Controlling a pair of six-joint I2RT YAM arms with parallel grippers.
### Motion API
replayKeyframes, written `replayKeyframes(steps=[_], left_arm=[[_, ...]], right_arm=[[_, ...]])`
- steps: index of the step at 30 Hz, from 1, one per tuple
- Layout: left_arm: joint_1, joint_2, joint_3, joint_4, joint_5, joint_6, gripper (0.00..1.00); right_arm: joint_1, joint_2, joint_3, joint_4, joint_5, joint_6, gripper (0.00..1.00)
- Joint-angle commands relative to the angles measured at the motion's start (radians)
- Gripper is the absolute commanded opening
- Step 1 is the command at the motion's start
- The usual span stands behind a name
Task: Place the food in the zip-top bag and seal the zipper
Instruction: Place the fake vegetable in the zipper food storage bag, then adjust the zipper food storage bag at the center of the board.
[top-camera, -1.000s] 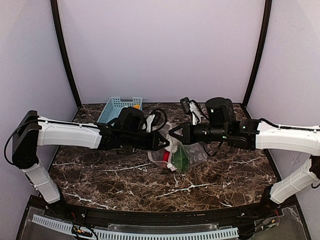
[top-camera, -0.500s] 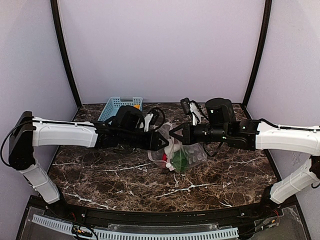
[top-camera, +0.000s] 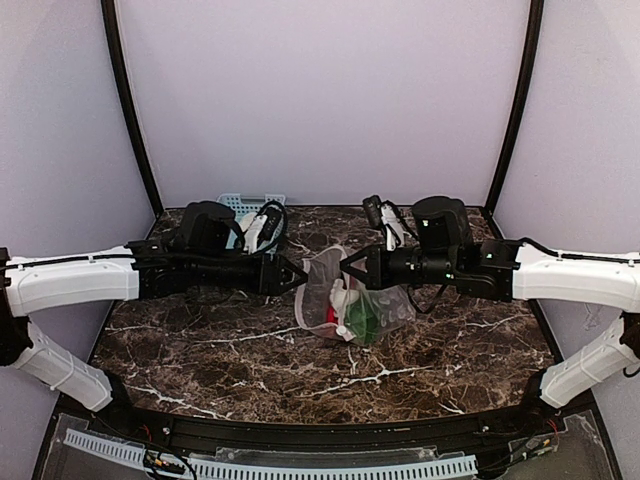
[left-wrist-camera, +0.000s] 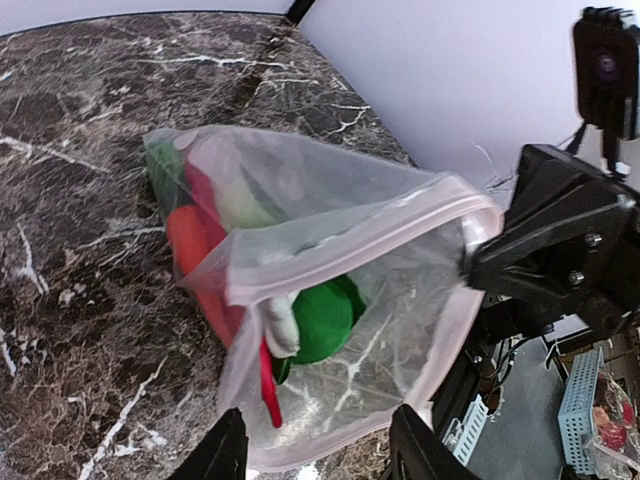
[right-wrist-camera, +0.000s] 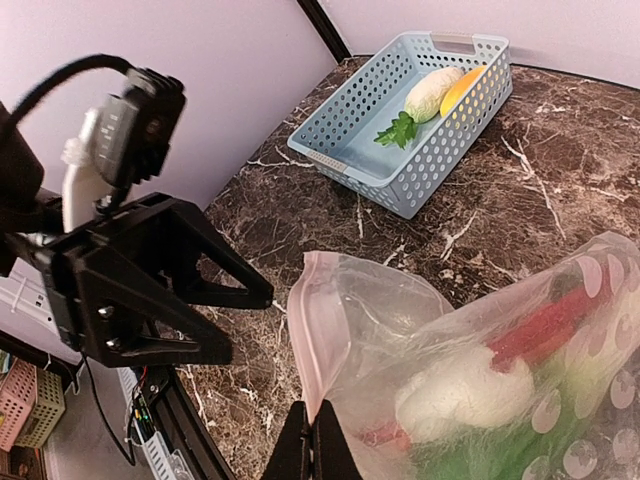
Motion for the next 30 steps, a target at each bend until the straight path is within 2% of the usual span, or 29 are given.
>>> replayKeyframes(steps=[1, 6, 11, 15, 20, 22, 30], left_arm=[[0.03, -0.004, -0.092, 0.014, 0.042, -0.055, 0.52], [0.036, 0.066, -0.111, 0.096, 0.105, -0.09, 0.52], [0.039, 0.121, -0.088, 0.127, 0.112, -0.092, 0.46], [0.04, 0.158, -0.063, 0.102, 0.1, -0.09, 0.32], [0.04, 0.158, -0.054, 0.112, 0.108, -0.1, 0.07], [0.04, 0.142, -0.044, 0.109, 0.11, -0.101, 0.02], [0.038, 0.053, -0.015, 0.088, 0.126, -0.101, 0.01]], right_arm=[[0.01, -0.029, -0.008, 0.032, 0.011, -0.008, 0.0], [0.012, -0.031, -0.006, 0.03, 0.011, -0.006, 0.0], [0.012, -0.034, -0.01, 0.029, 0.013, -0.005, 0.0], [0.011, -0.042, -0.011, 0.026, 0.021, -0.008, 0.0], [0.012, -0.048, -0.014, 0.026, 0.031, -0.01, 0.0], [0.011, -0.047, -0.012, 0.026, 0.039, -0.011, 0.0], [0.012, -0.073, 0.023, -0.086, 0.151, -0.047, 0.0]])
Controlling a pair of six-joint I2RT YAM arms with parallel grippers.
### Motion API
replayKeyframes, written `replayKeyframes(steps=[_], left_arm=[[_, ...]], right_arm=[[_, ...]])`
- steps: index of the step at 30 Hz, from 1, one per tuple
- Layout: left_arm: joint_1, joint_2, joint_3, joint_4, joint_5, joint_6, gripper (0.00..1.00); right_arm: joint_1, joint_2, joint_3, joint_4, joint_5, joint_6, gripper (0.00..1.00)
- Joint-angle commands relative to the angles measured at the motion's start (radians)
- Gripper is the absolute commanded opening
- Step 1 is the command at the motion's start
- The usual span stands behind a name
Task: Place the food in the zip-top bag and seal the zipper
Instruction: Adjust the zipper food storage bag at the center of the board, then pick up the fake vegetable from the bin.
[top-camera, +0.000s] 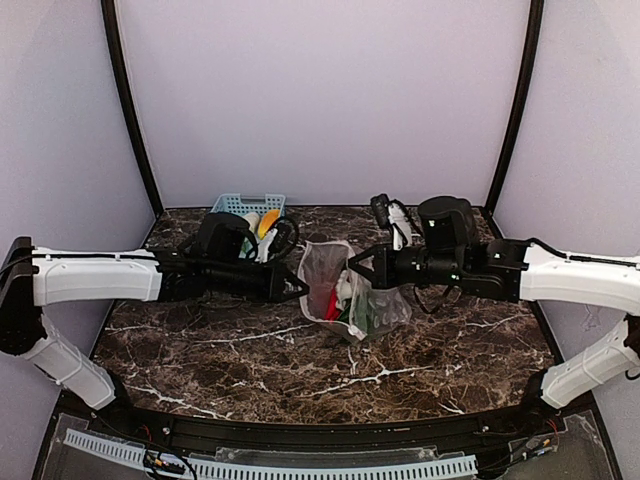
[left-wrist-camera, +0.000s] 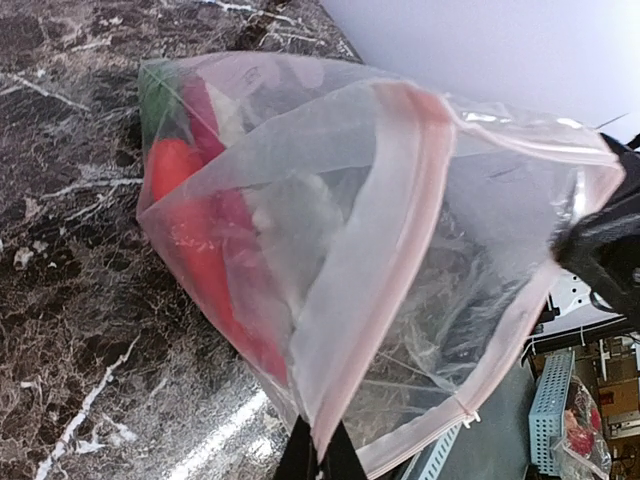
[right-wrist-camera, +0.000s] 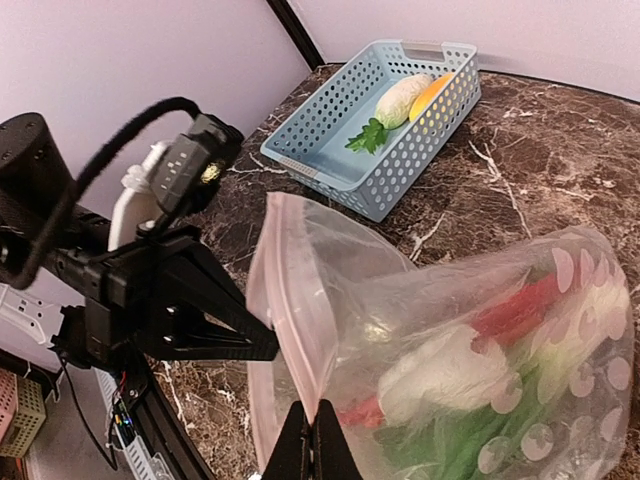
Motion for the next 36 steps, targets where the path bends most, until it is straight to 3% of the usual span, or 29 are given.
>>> replayKeyframes(steps=[1, 10, 12, 17, 21, 26, 30, 36], left_arm=[[0.003, -0.073, 0.03, -0.01, 0.018, 0.002, 0.01], [0.004, -0.036, -0.001, -0.011, 0.018, -0.024, 0.01], [0.004, -0.037, -0.003, -0.016, 0.018, -0.023, 0.08], [0.009, -0.061, 0.009, -0.065, 0.016, 0.009, 0.43], [0.042, -0.097, 0.056, -0.17, 0.013, 0.066, 0.61], [0.185, -0.1, 0.134, -0.362, -0.017, 0.215, 0.76], [0.324, -0.028, 0.221, -0.461, -0.024, 0.324, 0.78], [0.474, 0.148, 0.356, -0.479, -0.01, 0.387, 0.78]], right_arm=[[0.011, -0.041, 0.035, -0.055, 0.094, -0.041, 0.0], [0.011, -0.056, 0.029, -0.072, 0.119, -0.045, 0.0], [0.011, -0.055, 0.028, -0.072, 0.117, -0.043, 0.0], [0.01, -0.051, 0.032, -0.072, 0.115, -0.046, 0.0], [0.011, -0.052, 0.033, -0.072, 0.114, -0.05, 0.0], [0.011, -0.047, 0.031, -0.071, 0.108, -0.052, 0.0], [0.011, -0.045, 0.028, -0.066, 0.1, -0.051, 0.0], [0.01, -0.053, 0.018, -0.054, 0.102, -0.045, 0.0]])
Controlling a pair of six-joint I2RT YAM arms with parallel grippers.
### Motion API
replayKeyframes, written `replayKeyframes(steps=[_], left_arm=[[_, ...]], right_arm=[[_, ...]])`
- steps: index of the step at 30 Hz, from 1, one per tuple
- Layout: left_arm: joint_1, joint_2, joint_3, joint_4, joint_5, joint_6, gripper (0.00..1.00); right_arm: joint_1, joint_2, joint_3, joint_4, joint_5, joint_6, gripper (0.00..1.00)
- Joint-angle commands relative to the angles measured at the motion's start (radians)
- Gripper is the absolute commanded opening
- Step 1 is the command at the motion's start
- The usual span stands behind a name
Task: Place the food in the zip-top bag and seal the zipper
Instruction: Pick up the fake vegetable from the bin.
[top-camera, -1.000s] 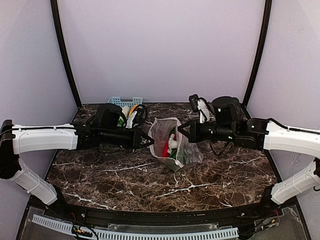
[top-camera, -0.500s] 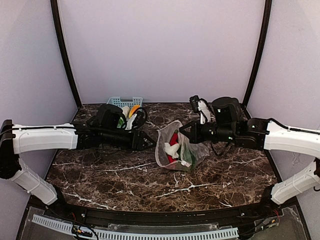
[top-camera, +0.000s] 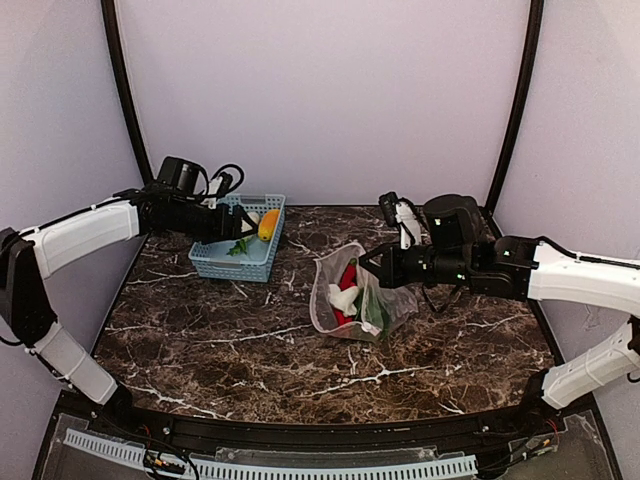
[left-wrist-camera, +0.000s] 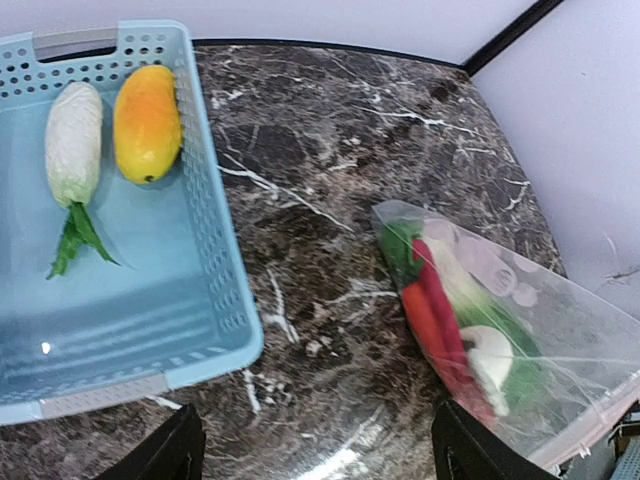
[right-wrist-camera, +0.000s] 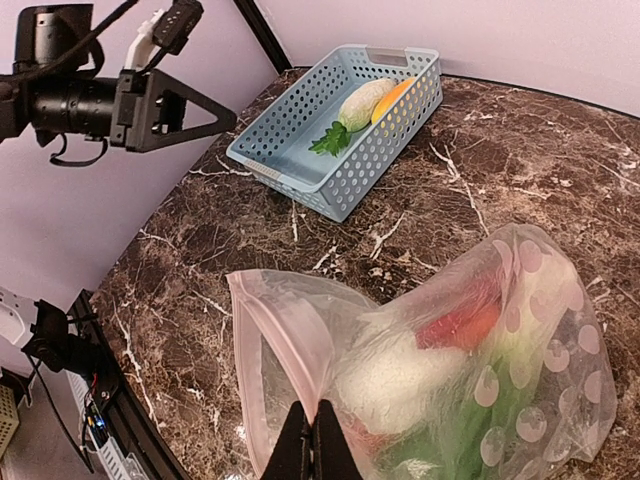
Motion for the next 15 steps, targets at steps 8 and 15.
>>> replayKeyframes(steps=[8, 15], left_arm=[[0.153, 0.344, 0.235, -0.089, 0.034, 0.113, 0.74], [0.158, 0.474, 0.373, -0.165, -0.106, 0.232, 0.74]], right_arm=[[0.009, -0.019, -0.009, 0.05, 0.004, -0.004, 0.0], [0.009, -0.025, -0.019, 0.066, 0.0, -0.002, 0.0]])
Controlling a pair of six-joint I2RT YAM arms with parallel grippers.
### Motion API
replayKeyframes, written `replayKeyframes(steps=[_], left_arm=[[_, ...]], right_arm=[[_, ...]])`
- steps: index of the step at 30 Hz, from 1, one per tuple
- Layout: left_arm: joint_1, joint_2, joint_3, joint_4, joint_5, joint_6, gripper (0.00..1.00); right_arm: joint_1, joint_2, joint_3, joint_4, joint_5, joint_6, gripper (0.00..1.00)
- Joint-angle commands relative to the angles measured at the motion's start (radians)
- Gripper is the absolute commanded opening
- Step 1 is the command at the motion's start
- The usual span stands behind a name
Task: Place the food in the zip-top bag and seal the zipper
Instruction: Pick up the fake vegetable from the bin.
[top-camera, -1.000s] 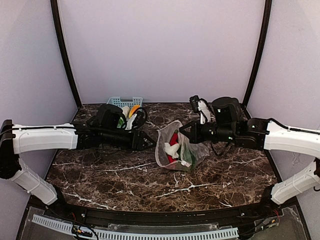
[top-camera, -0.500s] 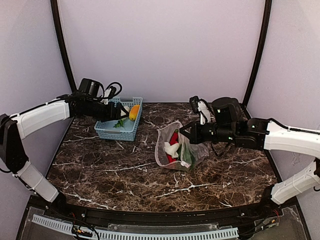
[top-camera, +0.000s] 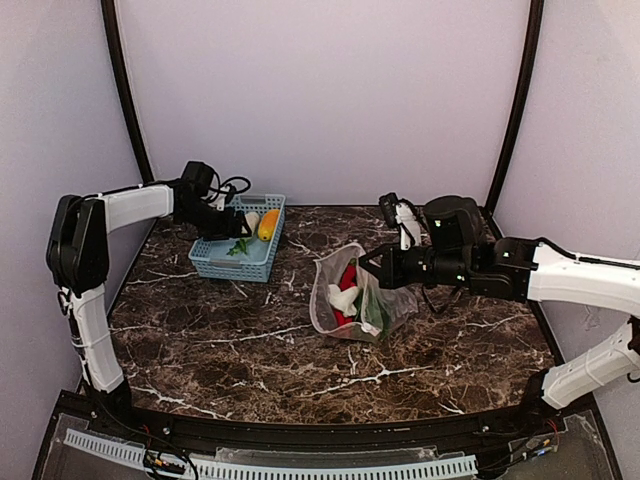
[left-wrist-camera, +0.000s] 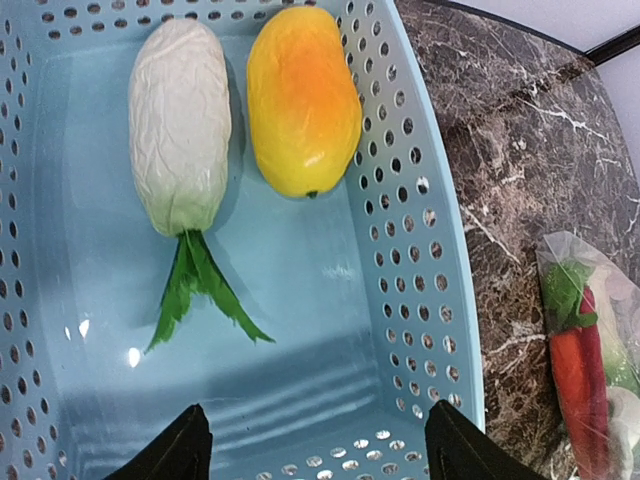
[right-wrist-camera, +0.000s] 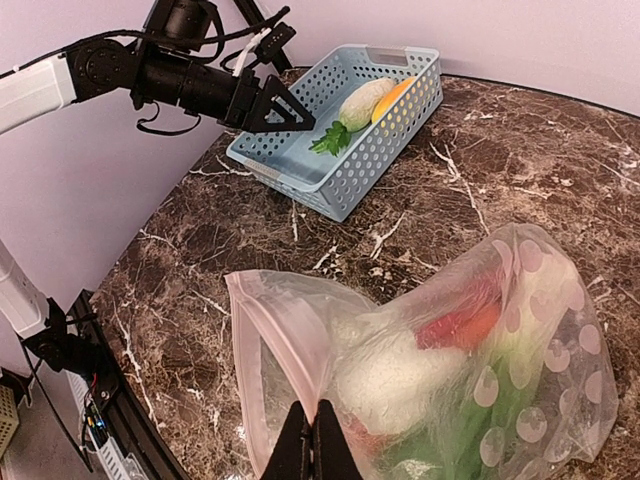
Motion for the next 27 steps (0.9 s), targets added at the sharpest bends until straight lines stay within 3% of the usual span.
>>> replayKeyframes(steps=[1, 18, 27], left_arm=[[0.001, 0.042, 0.096, -0.067, -0.095, 0.101, 0.74], [0.011, 0.246, 0.222, -0.106, -0.108, 0.145, 0.77], [0.011, 0.292, 0.246, -0.104, -0.136, 0.154, 0.65]], right_arm=[[0.008, -0.027, -0.012, 0.059, -0.002, -0.003, 0.0], [0.009, -0.021, -0.003, 0.05, -0.011, 0.001, 0.0], [0.009, -0.005, 0.004, 0.05, -0.018, 0.005, 0.0]])
